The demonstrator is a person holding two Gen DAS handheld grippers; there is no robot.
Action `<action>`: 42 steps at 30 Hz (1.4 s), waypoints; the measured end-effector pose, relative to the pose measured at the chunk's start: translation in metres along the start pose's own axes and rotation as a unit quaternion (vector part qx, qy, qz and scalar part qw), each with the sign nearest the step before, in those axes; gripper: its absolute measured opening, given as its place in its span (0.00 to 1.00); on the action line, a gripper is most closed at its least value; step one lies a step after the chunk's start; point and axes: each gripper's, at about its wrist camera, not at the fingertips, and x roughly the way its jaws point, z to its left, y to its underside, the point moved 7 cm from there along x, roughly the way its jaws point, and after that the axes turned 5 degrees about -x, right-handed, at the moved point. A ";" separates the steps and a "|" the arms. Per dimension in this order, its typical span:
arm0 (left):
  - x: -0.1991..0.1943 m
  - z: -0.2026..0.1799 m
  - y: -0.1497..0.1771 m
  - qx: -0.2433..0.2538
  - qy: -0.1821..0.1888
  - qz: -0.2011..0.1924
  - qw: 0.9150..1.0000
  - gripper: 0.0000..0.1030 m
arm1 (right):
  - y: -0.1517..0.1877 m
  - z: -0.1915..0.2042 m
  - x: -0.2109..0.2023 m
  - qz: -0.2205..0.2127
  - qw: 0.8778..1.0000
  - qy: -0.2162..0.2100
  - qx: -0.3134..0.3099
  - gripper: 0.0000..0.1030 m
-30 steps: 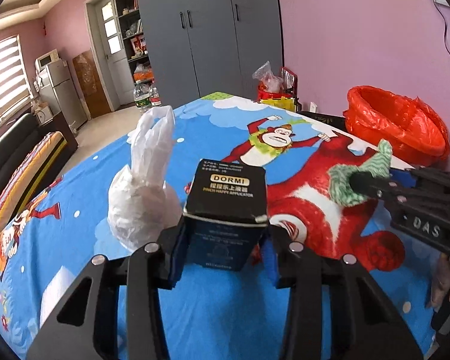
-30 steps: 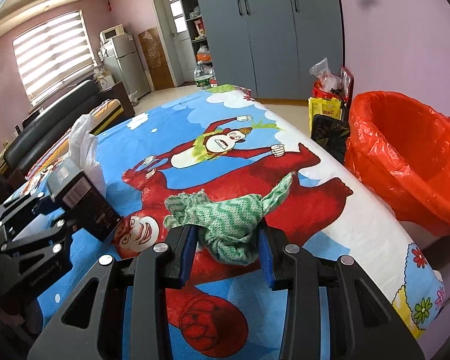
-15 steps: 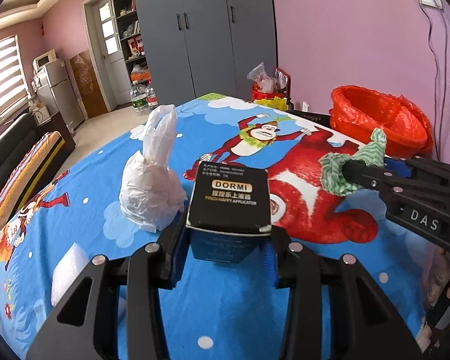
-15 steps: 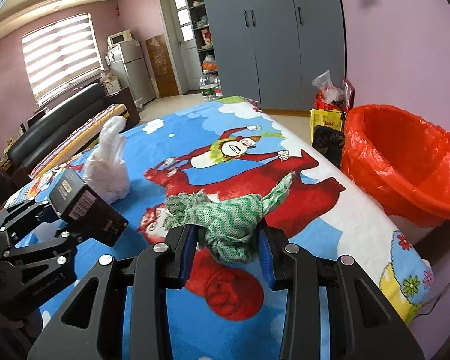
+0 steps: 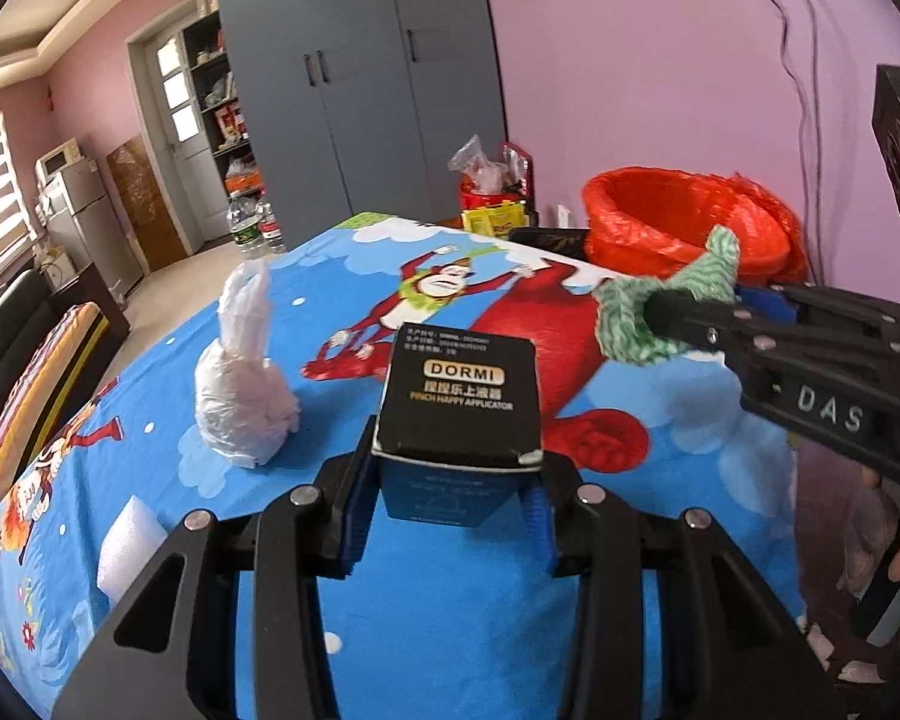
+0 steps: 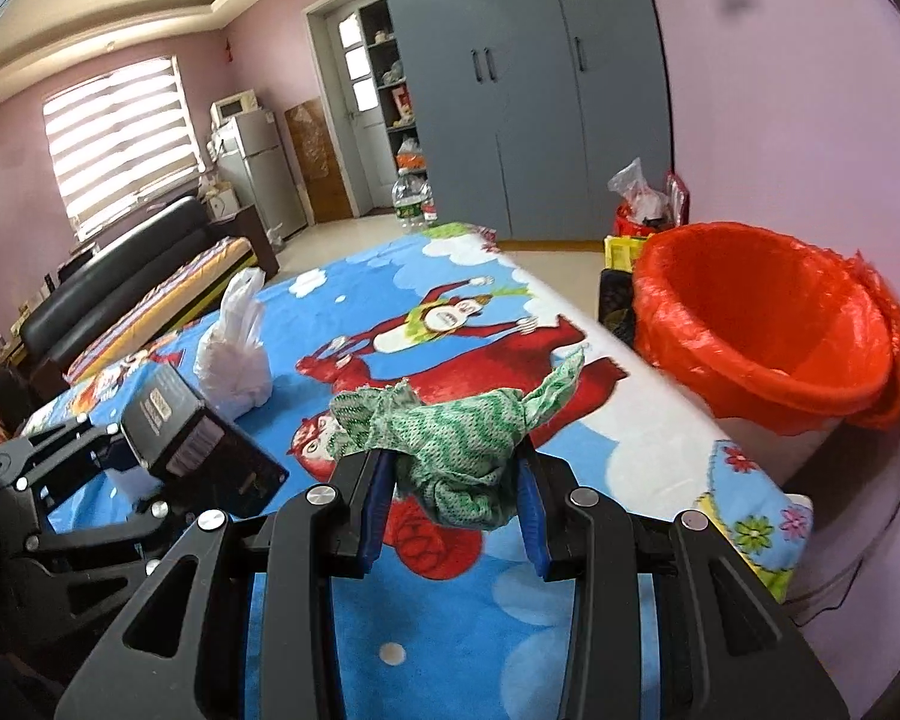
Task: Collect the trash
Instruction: 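Grasp the green striped cloth with the right tool while the left tool grasps the black DORMI box, then carry the cloth and box over the orange bin and open both tools to drop them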
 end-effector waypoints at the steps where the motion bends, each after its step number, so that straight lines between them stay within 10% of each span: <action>1: -0.001 -0.005 -0.001 0.002 0.004 0.001 1.000 0.40 | 0.000 -0.004 -0.003 -0.003 1.000 0.001 0.002 0.34; 22: 0.022 -0.100 -0.076 0.020 0.108 -0.011 0.994 0.39 | -0.017 -0.136 -0.046 -0.052 0.991 0.099 0.070 0.34; 42: 0.109 -0.171 -0.183 0.040 0.184 -0.024 0.982 0.40 | -0.049 -0.227 0.002 -0.046 0.984 0.156 0.070 0.35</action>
